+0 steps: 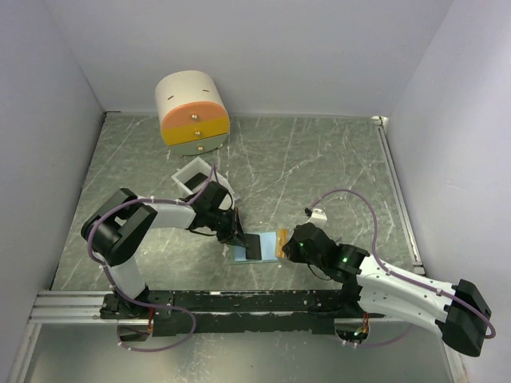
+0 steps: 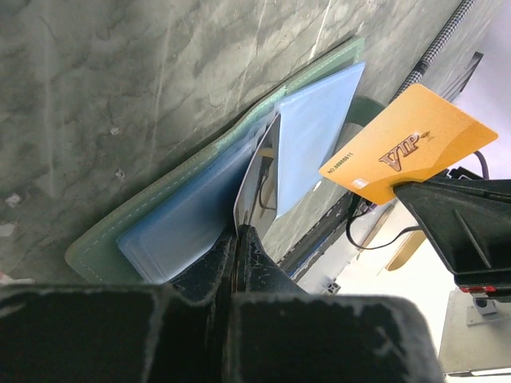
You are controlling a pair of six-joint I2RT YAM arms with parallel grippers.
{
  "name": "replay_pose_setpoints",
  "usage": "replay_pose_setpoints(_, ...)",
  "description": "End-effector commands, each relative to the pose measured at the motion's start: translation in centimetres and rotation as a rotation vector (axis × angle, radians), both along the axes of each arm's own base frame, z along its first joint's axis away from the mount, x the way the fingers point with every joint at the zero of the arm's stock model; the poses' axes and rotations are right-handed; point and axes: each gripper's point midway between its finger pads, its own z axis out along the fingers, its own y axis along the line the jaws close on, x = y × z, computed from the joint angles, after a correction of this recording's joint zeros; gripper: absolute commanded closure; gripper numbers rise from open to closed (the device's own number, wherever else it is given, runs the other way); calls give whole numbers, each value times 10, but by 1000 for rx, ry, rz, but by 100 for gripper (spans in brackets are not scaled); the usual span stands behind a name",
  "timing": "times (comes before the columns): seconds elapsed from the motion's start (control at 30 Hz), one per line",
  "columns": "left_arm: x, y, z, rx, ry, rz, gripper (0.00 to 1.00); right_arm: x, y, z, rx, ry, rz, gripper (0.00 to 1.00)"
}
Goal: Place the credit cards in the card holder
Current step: Insert the credit card into the card holder.
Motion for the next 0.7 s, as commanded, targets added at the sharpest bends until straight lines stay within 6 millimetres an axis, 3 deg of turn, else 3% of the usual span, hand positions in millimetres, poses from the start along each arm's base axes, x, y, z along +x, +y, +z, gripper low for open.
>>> replay_pose_setpoints(0.0,2,8,-16,70,-12,56,93,-1,-5,-5,-2,1,-18,100)
replay_pose_setpoints(0.67,11,6,-14,84,-34,62,93,-5,-6,-8,15,10,-15,100)
